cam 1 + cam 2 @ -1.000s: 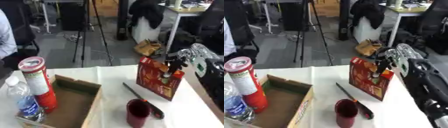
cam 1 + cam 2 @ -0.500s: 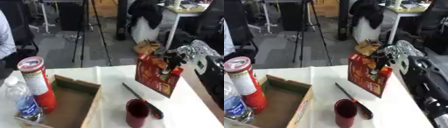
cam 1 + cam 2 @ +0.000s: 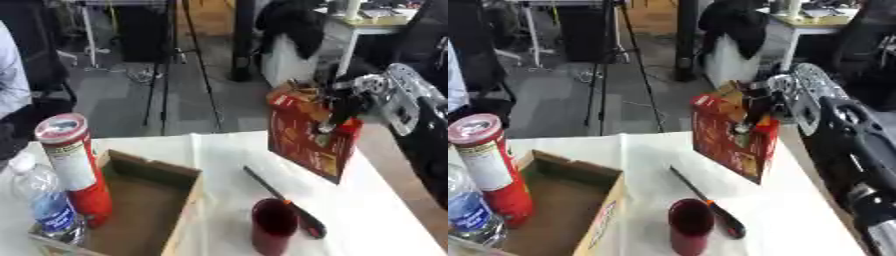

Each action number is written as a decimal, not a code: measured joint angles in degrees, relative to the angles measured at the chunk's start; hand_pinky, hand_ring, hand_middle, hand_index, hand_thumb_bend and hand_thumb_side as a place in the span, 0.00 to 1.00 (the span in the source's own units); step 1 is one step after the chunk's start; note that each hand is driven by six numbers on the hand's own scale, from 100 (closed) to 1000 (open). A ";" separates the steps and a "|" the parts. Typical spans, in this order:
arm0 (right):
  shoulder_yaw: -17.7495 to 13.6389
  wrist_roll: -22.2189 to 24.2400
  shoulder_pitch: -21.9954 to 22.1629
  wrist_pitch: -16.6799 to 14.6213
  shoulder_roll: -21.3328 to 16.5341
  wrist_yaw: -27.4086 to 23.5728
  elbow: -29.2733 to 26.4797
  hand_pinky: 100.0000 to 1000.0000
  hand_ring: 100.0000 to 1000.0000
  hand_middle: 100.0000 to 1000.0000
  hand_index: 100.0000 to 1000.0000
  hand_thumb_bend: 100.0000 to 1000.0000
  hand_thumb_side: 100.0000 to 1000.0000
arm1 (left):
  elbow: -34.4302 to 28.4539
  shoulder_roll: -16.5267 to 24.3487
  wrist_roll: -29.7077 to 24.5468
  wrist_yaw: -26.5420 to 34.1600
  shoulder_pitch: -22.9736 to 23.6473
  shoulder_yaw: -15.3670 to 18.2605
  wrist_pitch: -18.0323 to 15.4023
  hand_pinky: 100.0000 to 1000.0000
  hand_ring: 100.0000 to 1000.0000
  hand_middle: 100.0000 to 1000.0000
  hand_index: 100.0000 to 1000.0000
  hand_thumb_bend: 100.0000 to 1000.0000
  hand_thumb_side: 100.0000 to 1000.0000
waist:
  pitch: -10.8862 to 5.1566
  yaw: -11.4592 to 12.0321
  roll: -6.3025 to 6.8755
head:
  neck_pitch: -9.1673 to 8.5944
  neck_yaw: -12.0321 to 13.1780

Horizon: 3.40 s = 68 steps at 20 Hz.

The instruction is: Pick up objects on the table and place them in the box.

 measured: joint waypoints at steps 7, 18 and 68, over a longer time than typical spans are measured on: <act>0.01 -1.48 -1.45 1.16 0.01 -4.02 -7.97 0.09 0.18 0.26 0.39 0.43 0.38 | 0.00 0.00 -0.32 0.00 0.00 -0.03 0.02 0.90 0.71 0.75 0.71 0.00 0.98 | -0.50 0.05 -0.34 | 0.00 0.67; -1.22 -7.52 -2.88 8.20 4.85 -13.49 -17.63 0.08 0.15 0.24 0.37 0.52 0.39 | 0.00 -0.04 -0.60 0.25 0.00 -0.37 0.09 0.89 0.71 0.75 0.71 0.00 0.98 | -1.06 0.85 -1.19 | -0.02 1.14; 1.05 -16.73 6.53 9.85 28.72 -18.82 -29.01 0.09 0.15 0.24 0.38 0.58 0.45 | 0.00 -1.57 -2.32 1.93 -0.37 -1.42 -0.29 0.90 0.71 0.75 0.70 0.00 0.99 | -0.71 4.92 -1.15 | -0.57 0.16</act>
